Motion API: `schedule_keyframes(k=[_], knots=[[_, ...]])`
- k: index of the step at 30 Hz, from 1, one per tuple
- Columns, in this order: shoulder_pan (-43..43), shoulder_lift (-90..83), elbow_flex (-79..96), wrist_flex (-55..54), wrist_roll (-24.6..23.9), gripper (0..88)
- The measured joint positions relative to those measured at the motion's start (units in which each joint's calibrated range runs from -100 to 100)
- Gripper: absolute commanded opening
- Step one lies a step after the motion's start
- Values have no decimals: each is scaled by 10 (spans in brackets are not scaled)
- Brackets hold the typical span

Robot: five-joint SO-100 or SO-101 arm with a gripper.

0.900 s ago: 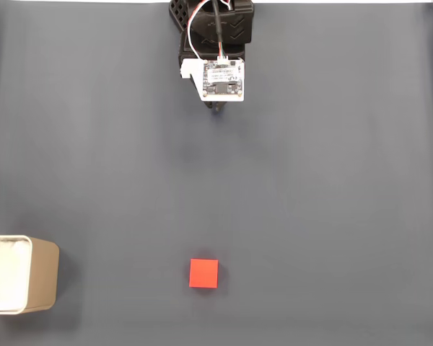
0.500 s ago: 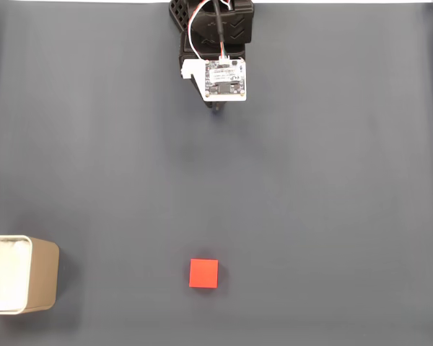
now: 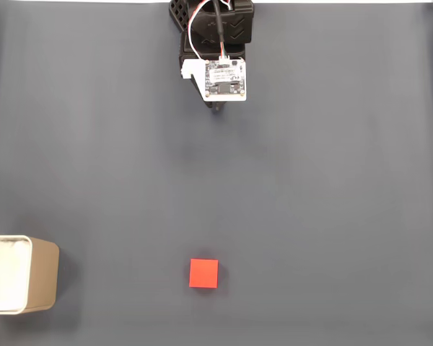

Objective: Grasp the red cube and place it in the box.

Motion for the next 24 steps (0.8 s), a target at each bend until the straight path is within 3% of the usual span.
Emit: schedule_keyframes(k=[9, 14, 24], knots=[[0, 0, 0, -7, -1, 0], [7, 9, -26, -95, -14, 0], [11, 146, -308, -240, -8, 0]])
